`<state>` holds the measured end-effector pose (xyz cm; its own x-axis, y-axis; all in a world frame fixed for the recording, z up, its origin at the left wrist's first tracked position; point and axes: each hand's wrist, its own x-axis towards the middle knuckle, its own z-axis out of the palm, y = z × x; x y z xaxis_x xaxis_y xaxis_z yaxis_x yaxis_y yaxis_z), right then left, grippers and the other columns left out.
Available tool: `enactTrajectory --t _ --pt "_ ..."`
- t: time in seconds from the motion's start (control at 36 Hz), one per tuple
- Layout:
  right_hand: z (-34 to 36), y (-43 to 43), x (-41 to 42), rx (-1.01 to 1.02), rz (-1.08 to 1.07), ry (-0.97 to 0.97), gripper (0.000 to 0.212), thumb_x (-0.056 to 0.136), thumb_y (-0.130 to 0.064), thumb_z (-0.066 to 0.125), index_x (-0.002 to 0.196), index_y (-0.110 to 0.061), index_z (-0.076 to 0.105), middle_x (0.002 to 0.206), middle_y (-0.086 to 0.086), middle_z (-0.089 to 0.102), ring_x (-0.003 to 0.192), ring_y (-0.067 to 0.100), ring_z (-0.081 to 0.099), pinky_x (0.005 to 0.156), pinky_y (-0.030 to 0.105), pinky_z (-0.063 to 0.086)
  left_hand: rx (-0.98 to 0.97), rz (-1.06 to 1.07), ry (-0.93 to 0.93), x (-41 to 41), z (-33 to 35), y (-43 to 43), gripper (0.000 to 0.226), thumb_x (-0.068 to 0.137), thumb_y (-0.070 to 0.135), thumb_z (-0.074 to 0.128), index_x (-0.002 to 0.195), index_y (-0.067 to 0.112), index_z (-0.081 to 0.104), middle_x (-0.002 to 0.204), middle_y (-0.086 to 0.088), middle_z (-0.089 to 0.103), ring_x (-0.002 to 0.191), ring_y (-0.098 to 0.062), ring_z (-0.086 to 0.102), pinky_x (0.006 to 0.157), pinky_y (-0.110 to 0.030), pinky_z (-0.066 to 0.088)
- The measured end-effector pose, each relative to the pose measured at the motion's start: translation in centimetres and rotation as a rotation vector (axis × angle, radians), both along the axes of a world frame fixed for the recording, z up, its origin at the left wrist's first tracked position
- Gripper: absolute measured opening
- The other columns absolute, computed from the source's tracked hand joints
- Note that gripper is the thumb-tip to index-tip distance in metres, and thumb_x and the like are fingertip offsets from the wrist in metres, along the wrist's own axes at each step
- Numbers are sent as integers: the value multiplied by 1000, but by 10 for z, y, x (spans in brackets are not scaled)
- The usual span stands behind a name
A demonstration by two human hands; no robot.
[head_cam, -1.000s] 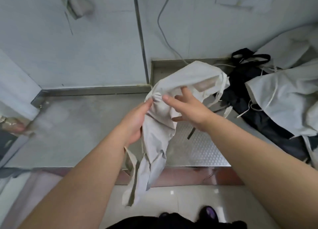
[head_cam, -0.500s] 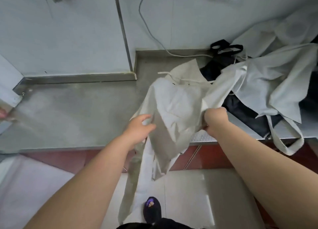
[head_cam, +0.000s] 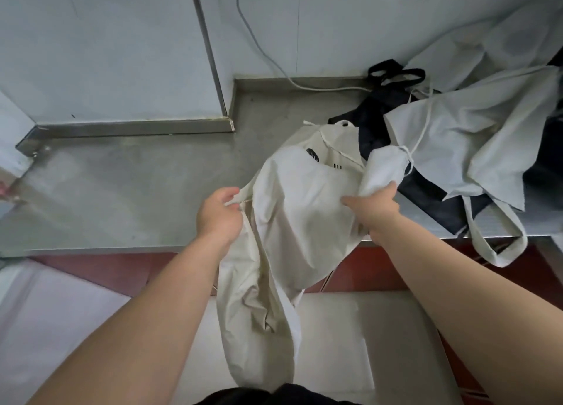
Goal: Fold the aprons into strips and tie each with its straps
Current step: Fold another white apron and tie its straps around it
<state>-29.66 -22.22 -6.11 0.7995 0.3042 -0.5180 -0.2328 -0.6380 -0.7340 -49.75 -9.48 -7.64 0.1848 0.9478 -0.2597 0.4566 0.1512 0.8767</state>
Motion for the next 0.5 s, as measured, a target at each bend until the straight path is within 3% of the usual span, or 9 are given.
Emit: enactTrajectory --t 0.06,0.11,0.17,0.25,0.36,0.5 --pt "1 3 0 -84 103 -72 96 81 -26 69 150 -27 3 154 10 5 128 36 36 85 38 42 84 68 -20 -1 7 4 55 79 -12 36 114 21 62 109 2 61 97 -10 58 80 -24 45" --pt "-1 6 0 -143 234 -125 92 81 -31 69 151 -26 10 155 9 0 133 36 31 100 42 40 184 142 -19 -2 12 10 54 77 -12 37 111 20 64 102 2 62 95 -10 58 85 -26 48" --pt "-3 12 1 -185 352 -145 88 80 -34 68 150 -23 16 154 10 13 132 35 34 105 43 39 265 182 -6 -1 15 22 53 76 -11 38 108 20 65 102 1 64 98 -12 60 93 -31 48" --pt "-4 21 0 -183 463 -114 85 83 -34 66 151 -21 17 148 10 31 128 31 42 94 33 43 336 124 57 3 20 34 51 78 -11 39 111 17 65 111 -5 65 106 -15 60 93 -26 45" --pt "-7 35 -4 -120 515 -72 83 86 -42 63 151 -24 14 150 6 29 127 28 42 83 32 41 290 -9 133 8 13 49 49 79 -12 41 115 13 64 116 -7 64 111 -16 58 88 -20 41" --pt "-13 58 -13 -49 548 -49 86 86 -48 61 151 -27 10 155 2 20 136 25 34 100 34 36 184 -102 327 5 -10 69 43 81 1 55 122 15 60 122 -9 61 114 -23 57 90 -25 42"
